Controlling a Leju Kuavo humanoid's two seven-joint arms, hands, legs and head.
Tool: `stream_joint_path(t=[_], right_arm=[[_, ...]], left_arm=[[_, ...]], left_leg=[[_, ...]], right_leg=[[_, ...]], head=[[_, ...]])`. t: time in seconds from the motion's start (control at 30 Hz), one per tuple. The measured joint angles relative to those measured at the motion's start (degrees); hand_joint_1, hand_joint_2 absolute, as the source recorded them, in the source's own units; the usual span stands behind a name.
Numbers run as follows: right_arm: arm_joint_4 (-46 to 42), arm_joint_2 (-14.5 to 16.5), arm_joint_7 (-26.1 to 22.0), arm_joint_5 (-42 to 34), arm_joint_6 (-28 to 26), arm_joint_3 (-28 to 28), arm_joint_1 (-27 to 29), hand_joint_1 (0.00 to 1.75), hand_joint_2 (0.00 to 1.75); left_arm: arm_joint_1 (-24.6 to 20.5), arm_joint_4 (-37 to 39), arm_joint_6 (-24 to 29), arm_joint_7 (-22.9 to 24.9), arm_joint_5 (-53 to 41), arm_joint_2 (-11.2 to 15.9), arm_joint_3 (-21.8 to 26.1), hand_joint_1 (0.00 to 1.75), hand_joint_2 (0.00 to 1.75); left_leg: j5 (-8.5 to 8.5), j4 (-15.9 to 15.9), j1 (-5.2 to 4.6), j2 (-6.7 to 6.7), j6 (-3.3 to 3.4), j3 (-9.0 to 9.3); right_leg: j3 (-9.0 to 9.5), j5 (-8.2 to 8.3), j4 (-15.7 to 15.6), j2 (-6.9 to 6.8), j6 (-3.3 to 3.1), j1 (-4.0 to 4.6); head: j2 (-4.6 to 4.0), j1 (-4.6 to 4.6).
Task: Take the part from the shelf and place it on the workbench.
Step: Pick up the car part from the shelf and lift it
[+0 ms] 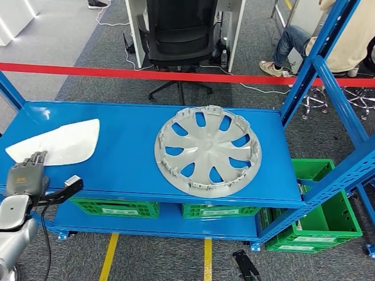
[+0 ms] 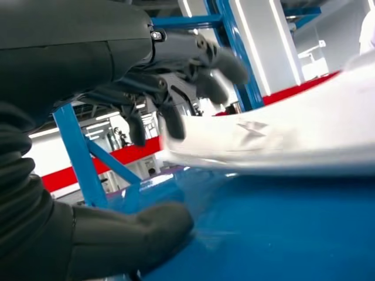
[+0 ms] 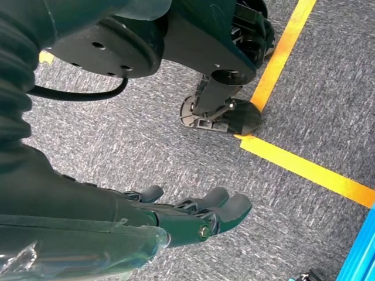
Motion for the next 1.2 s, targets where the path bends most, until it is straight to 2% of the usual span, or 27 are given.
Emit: stream_joint_path(t=[0.43,0.9,1.07,1.2], right_arm=[[0.00,0.00,0.01,0.17,0.37,0.00,-0.31,0.00,1.75],[0.00,0.00,0.01,0.17,0.41,0.00,-0.43,0.00,1.75],[0.00,0.00,0.01,0.12,0.38,0.00,-0.39,0.00,1.75],[0.00,0.00,-0.21,0.09,0.40,0.00,-0.33,0.00,1.75]], left_arm=[[-2.10,0.00,-4.27,-4.08,-0.81,0.00,0.57,0.00,1.75],[-2.40,0.00,-5.17,-3.29,-1.39,-0.02,0.79,0.00,1.75],[-2.07,0.00,-2.65,-1.65,-2.03,0.03,0.85,0.00,1.75],[-1.24,0.00,1.94,-4.27,-1.77,-0.08,1.28,0.00,1.75]], left_leg=[[0.02,0.00,0.00,-0.02,0.02,0.02],[0.03,0.00,0.00,-0.02,0.01,0.03],[0.03,0.00,0.00,-0.02,0.01,0.02],[0.04,0.00,0.00,-0.01,0.00,0.01]], right_leg=[[0.07,0.01,0.00,-0.04,0.00,0.00],[0.06,0.01,0.00,-0.03,0.00,0.00],[0.05,0.01,0.00,-0.03,0.00,0.00],[0.01,0.01,0.00,-0.02,0.00,0.00]], head=[[0.00,0.00],[0.00,0.00],[0.00,0.00],[0.00,0.00]])
